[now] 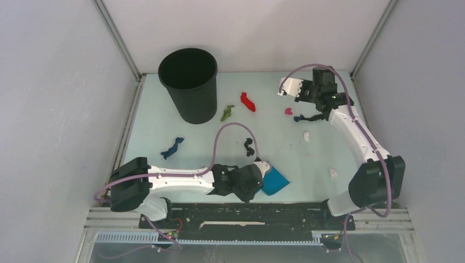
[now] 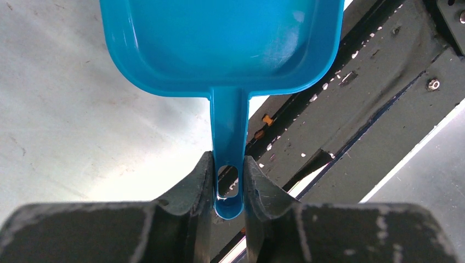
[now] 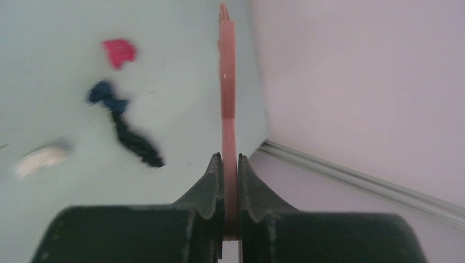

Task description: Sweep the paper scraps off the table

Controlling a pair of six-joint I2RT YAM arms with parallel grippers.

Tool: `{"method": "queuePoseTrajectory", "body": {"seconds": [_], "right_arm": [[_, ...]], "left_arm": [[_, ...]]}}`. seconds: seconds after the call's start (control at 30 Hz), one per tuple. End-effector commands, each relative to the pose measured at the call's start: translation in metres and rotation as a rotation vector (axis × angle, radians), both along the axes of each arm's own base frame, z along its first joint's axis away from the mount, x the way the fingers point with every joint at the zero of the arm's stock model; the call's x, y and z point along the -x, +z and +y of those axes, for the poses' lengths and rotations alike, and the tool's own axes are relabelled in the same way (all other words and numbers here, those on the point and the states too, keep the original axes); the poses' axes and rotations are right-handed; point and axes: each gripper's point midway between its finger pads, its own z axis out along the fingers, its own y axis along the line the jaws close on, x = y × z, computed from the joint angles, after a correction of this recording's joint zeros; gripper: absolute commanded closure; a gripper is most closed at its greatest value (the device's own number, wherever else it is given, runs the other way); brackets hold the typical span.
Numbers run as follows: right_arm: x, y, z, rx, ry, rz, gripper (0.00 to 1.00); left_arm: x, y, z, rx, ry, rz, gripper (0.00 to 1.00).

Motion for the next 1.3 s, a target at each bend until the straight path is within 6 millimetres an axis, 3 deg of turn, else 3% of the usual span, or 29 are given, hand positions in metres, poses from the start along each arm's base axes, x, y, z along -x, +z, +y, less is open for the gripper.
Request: {"method": "queuePoseTrajectory", "body": {"seconds": [0.0,0.17,0.33,0.43,0.63,0.8,0.97,1.03,1.1,1.2,1.27], "right_arm": [[-0.064,0.03,-0.006,0.039,-0.101,-0.28,1.0],[-0.094,-0.004,0.006,0.118,-0.051,-0.278,1.0],[-0.103,-0.051,0.013,0.191,-0.037,-0.198,1.0],[-0.077,-0.081,0.021,0.187,0.027,-0.038,1.0],[0.014,-0.106,0.025,0.209,0.155,0.273,1.0],[0.072,-0.106,0.009,0.247,0.17,0.389,1.0],[0.106,-0.084,0.003,0.195,0.165,0.413,1.0],[0.102,-0.066,0.0,0.136,0.133,0.343,1.0],[0.082,-0.043,-0.008,0.044,0.045,0.227,1.0],[0.044,-0.011,-0.037,-0.116,-0.165,0.079,1.0],[0.027,-0.007,-0.061,-0.192,-0.293,0.09,1.0]], "left_arm": [[-0.001,0.014,-0.011,0.031,-0.023,-0.014,1.0],[-0.002,0.016,-0.006,0.032,0.001,-0.021,1.0],[0.0,0.015,-0.004,0.034,0.014,-0.011,1.0],[0.001,0.016,-0.004,0.035,0.013,-0.006,0.99],[0.0,0.012,0.002,0.012,0.009,-0.014,0.99],[-0.002,0.004,-0.004,-0.023,-0.026,-0.023,0.99],[-0.005,0.004,-0.01,-0.06,-0.055,-0.033,0.99],[-0.009,0.006,-0.01,-0.091,-0.065,-0.051,0.99],[-0.016,0.011,-0.011,-0.12,-0.066,-0.074,0.99],[-0.031,0.018,-0.016,-0.166,-0.046,-0.08,1.0],[-0.045,0.021,-0.017,-0.191,-0.014,-0.056,1.0]]}}
